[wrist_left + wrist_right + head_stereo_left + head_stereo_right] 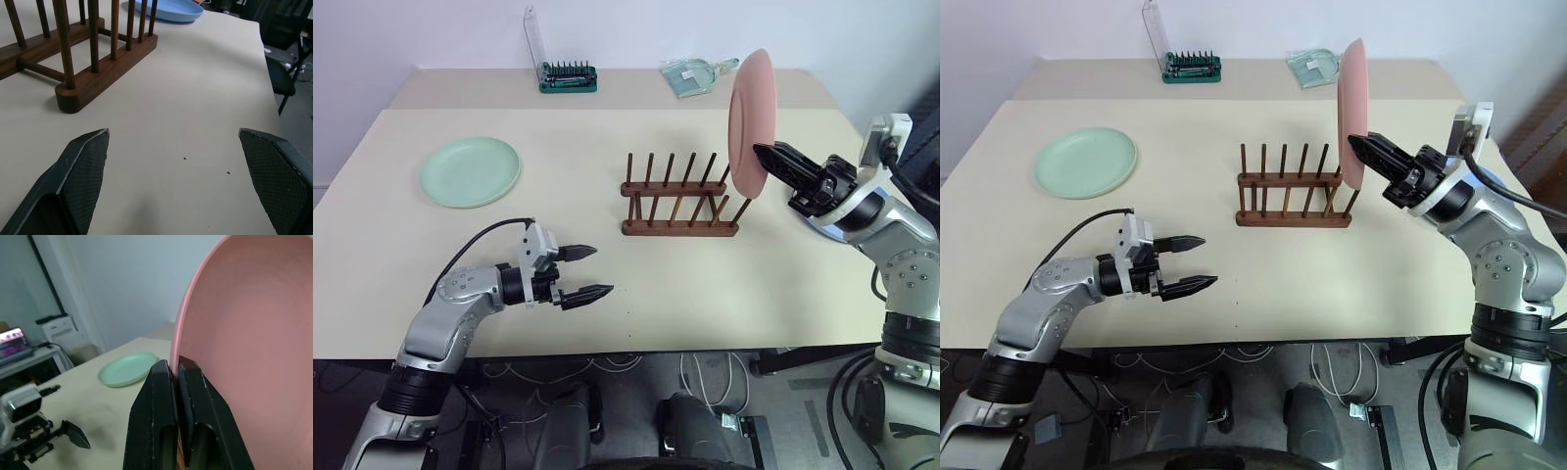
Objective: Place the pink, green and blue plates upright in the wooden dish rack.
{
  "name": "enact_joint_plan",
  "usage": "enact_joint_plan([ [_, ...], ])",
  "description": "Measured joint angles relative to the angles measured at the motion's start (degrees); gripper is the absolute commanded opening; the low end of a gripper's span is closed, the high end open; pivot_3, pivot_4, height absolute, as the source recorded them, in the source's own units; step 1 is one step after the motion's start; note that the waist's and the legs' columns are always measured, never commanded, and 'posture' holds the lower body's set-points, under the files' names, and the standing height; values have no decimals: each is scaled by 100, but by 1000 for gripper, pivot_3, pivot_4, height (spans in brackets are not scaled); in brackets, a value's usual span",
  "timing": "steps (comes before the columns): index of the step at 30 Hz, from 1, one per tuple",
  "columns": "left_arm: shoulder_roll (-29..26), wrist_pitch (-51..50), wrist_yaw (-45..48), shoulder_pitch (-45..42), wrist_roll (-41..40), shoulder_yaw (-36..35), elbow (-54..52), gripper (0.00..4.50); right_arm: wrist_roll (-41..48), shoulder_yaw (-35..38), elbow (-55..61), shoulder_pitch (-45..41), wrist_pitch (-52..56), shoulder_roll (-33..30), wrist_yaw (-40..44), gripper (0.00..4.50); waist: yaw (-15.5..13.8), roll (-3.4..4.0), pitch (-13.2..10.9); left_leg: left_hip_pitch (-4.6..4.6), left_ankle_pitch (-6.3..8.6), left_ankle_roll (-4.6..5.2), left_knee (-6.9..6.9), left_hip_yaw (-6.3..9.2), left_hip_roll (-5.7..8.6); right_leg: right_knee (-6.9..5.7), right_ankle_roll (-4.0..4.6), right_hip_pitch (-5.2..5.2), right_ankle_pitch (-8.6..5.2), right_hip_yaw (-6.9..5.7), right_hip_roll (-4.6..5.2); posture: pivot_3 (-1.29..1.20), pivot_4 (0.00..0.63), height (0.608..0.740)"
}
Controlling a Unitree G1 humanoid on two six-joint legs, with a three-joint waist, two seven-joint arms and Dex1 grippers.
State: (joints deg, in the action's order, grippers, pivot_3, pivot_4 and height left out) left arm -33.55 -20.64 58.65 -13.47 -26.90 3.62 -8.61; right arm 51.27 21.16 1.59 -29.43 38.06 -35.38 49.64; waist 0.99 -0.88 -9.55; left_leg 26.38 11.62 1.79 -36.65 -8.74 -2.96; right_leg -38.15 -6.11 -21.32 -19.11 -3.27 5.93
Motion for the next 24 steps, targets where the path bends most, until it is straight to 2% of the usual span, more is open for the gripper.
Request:
enact_joint_plan([
  [7, 44, 219, 22, 14, 104, -5, 419, 4340, 265, 86, -195, -42, 116, 10, 23, 0, 1, 0, 0, 0, 0, 0, 0, 1, -1, 0, 0, 0, 0, 0, 8, 0, 150, 732],
  [24, 41, 322, 91, -39, 135, -51, 537, 4340, 345, 79, -455, -33, 164, 13, 114, 0, 3, 1, 0, 0, 1, 1, 0, 1, 0, 1, 0, -1, 0, 0, 15, 0, 150, 732],
])
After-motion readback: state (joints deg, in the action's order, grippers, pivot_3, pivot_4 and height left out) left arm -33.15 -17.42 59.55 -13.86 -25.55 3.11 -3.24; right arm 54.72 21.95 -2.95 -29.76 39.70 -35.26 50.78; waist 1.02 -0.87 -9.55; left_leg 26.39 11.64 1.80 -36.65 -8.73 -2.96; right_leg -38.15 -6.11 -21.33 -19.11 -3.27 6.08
